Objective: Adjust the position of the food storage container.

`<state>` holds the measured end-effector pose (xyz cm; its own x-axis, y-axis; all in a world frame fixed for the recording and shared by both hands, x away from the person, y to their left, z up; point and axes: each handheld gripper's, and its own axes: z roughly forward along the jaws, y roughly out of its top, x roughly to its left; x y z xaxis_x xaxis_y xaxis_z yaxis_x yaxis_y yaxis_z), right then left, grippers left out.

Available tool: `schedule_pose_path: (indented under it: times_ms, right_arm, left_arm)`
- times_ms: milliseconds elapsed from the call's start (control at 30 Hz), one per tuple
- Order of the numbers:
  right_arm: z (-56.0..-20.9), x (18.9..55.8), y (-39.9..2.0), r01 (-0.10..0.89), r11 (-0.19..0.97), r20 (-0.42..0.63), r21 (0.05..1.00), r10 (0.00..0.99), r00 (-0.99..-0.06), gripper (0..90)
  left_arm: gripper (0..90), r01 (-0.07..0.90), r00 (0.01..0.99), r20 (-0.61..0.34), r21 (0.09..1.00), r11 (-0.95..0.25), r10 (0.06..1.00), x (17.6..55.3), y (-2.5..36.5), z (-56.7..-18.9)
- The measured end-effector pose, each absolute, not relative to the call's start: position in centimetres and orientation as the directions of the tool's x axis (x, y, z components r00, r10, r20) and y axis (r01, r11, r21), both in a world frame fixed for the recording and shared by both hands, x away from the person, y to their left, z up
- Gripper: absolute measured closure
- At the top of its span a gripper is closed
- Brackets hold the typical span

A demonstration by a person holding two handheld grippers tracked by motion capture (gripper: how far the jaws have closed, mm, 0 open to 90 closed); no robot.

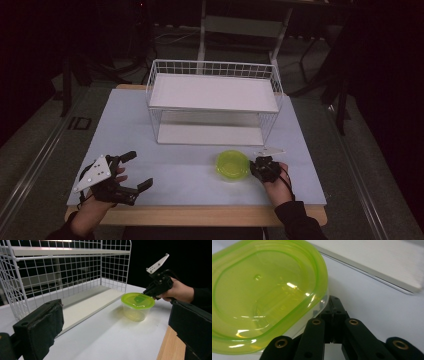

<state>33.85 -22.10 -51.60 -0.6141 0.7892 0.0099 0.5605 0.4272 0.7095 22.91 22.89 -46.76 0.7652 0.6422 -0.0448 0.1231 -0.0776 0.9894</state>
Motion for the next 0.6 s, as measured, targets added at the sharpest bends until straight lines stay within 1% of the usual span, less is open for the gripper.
schedule_pose_path:
  times_ms: [600]
  right_arm:
    - [-51.9,34.2,-17.3,0.526,0.477,0.021,0.704,0.727,-0.687,90.0]
  left_arm:
    - [0.4,0.124,0.768,-0.045,0.989,-0.08,0.638,22.8,22.8,-46.8]
